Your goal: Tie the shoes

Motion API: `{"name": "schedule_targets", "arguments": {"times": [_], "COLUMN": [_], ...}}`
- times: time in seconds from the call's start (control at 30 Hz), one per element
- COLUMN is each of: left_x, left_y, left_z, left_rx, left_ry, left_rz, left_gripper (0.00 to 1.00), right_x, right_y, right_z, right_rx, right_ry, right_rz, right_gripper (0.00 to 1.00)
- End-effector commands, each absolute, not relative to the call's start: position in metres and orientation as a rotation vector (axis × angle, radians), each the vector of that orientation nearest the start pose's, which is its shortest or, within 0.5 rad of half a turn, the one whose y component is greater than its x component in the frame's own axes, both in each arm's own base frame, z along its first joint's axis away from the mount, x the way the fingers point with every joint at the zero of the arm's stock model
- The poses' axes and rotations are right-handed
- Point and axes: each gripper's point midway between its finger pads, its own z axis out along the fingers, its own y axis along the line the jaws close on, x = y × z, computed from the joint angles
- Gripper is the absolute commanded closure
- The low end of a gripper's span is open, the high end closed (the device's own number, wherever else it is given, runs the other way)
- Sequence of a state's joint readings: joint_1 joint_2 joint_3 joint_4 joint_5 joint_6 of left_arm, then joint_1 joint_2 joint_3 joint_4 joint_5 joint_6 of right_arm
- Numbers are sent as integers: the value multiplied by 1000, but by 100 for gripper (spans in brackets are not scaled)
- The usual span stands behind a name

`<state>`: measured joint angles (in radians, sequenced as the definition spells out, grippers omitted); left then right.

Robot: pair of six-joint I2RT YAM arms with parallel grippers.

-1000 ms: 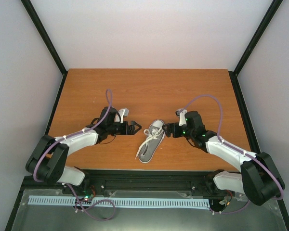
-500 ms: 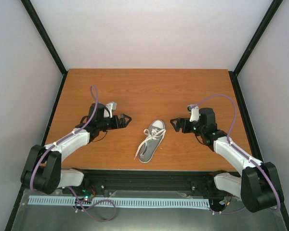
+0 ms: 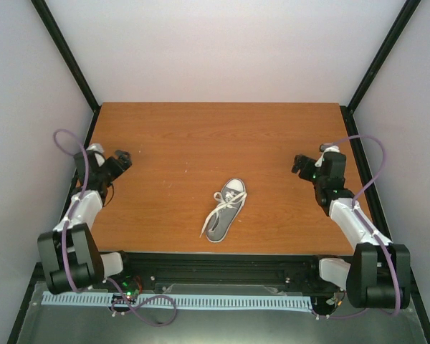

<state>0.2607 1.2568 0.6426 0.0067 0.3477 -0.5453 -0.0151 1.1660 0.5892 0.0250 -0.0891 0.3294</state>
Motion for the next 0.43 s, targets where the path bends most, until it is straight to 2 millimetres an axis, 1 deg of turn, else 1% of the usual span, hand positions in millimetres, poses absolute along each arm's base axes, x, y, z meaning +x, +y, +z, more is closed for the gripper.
{"name": "schedule_targets", "arguments": {"times": [0.0, 0.03, 0.1, 0.17, 0.23, 0.4], "left_x": [344, 339, 338, 342, 350, 359], "left_y": [106, 111, 116, 117, 114, 116], "left_z": [151, 148, 142, 137, 137, 128], "left_rx": [-809, -809, -790, -775, -737, -712], "left_ry": [1918, 1897, 1872, 1859, 1864, 1878], "left_rz": [-120, -73, -30, -23, -37, -20], "left_gripper": [0, 0, 0, 0, 0, 0], "right_x": [369, 369, 367, 365, 364, 369], "right_y": [-42, -46, -56, -65, -74, -82], "right_z": [183, 182, 174, 162, 151, 138], "right_rx": [406, 400, 402, 429, 459, 479], "right_ry": [1890, 1870, 1839, 1822, 1820, 1851], "right_rz": [46, 18, -30, -64, -85, -113], "right_gripper": [2, 1, 1, 1, 1, 1]}}
